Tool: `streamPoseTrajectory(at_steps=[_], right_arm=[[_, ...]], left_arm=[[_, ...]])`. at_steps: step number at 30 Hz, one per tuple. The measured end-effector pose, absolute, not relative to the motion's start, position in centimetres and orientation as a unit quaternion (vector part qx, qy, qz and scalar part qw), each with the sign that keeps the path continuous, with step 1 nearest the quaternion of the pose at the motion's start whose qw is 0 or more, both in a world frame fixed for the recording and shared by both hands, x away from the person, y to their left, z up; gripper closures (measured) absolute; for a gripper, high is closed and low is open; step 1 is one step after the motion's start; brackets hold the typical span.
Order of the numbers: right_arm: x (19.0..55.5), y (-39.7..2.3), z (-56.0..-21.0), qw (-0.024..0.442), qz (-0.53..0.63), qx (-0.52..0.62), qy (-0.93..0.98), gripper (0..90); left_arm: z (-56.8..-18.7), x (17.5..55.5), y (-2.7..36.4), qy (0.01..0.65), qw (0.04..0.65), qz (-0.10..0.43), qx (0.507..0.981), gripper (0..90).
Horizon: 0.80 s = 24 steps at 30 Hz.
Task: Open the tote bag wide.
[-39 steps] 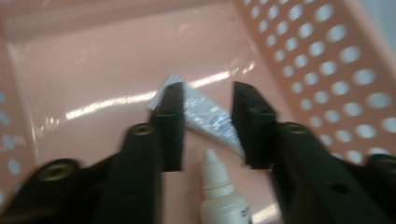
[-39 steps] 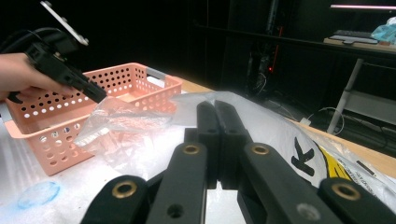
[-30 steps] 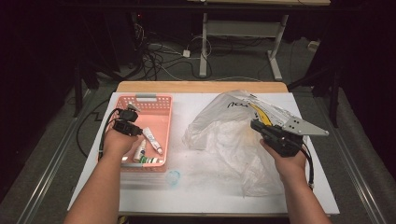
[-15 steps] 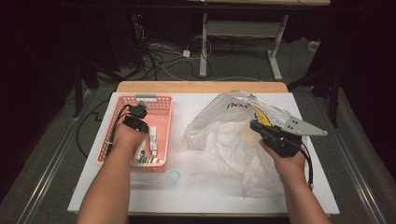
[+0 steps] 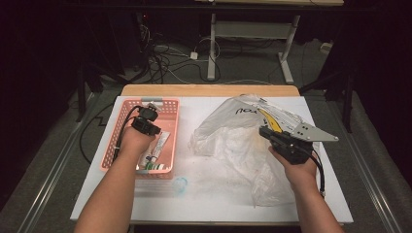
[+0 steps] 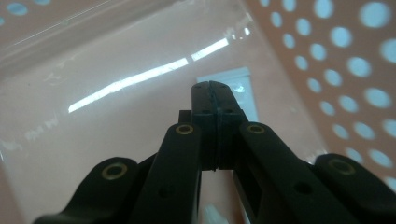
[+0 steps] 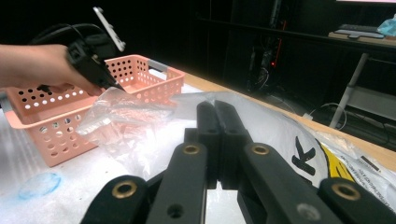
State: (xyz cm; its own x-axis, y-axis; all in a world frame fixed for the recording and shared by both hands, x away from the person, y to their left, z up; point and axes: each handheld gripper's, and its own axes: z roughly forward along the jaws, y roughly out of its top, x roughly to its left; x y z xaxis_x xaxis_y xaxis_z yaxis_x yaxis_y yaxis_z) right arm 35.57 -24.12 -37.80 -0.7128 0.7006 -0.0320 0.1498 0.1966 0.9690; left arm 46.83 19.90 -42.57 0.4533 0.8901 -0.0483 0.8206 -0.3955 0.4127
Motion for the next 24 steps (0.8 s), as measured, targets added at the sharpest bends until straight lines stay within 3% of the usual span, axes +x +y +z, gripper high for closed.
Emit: streamPoseTrajectory(at_steps=[2, 6, 13, 24], right_arm=[[35.5, -24.0, -37.8, 0.246, 0.563, 0.288, 0.734, 90.0], [35.3, -24.0, -37.7, 0.248, 0.562, 0.285, 0.735, 90.0], [35.1, -24.3, -37.5, 0.247, 0.564, 0.288, 0.733, 90.0], [35.2, -24.4, -37.6, 0.249, 0.564, 0.287, 0.733, 90.0]], left_arm=[[-42.3, 46.0, 20.0, 0.51, 0.198, 0.09, 0.832, 87.3], [-42.2, 44.7, 20.2, 0.51, 0.211, 0.077, 0.83, 76.1], [-43.1, 44.0, 19.7, 0.498, 0.185, 0.054, 0.846, 47.4], [-44.6, 44.5, 18.7, 0.494, 0.149, 0.046, 0.855, 47.5]])
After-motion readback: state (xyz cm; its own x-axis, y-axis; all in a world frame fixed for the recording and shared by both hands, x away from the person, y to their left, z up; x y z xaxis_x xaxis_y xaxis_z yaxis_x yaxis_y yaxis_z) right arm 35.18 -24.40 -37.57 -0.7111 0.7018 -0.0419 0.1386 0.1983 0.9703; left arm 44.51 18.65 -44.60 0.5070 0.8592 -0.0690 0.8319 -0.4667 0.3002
